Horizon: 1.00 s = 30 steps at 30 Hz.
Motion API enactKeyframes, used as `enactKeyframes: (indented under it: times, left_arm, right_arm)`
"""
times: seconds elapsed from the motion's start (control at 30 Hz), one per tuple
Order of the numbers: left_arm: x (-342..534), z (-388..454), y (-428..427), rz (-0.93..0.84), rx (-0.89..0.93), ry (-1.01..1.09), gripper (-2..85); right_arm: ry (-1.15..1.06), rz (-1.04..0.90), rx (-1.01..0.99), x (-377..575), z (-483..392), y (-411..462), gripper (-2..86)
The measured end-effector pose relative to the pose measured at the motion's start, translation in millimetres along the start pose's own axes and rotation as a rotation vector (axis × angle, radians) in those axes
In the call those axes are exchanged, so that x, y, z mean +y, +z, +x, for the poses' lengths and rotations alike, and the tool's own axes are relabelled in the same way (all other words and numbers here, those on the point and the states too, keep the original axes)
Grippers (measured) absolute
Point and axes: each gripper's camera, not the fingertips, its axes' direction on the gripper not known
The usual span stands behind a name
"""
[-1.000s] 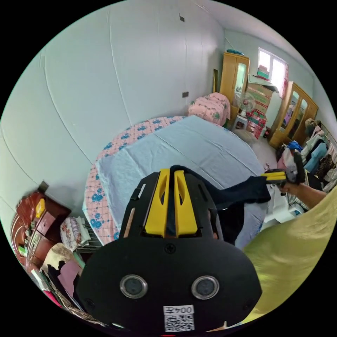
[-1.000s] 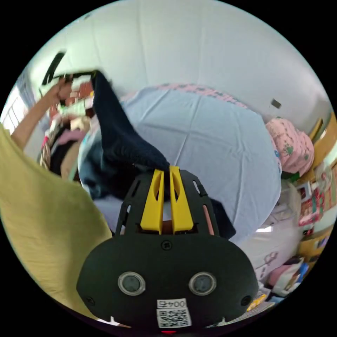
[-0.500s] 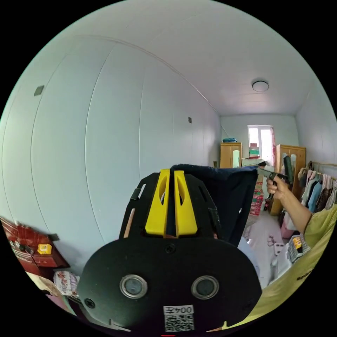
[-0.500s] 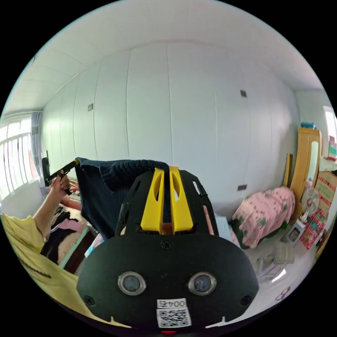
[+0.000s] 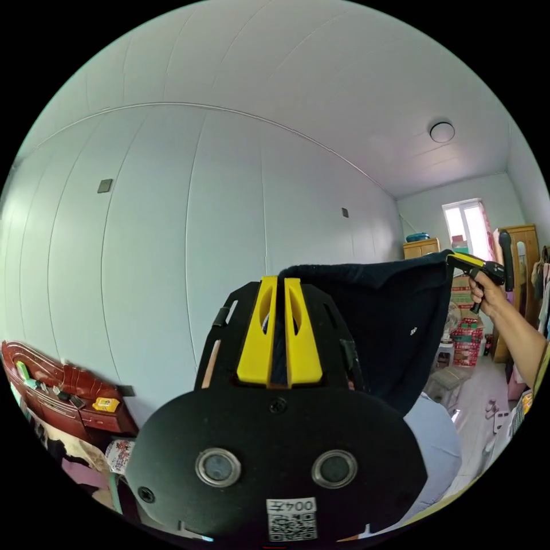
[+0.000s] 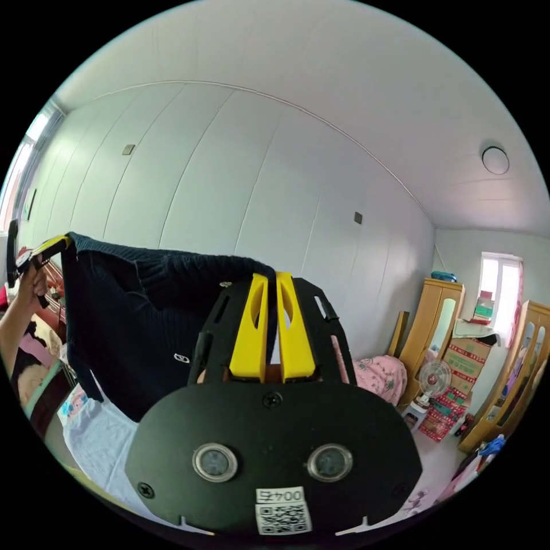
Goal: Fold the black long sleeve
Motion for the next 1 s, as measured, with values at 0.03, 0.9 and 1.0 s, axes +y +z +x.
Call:
enactKeyframes:
  times: [0.03,0.9,1.0]
  left_arm:
    - [4,2,-9,0.007,-0.009,0.01,1.2]
    - [-7,49,-140,-0.059,0.283,0.16,0.9]
    - [16,71,-105,-0.144,0.212,0.21,1.0]
  right_arm:
    - [-0.013,-0.008,-0.004,4,0,-3,0.4]
    - [0.119,0.098,-0.536,136,135,-147,0.5]
    - [0.159,0.02,-0.518,163,131,-109,0.7]
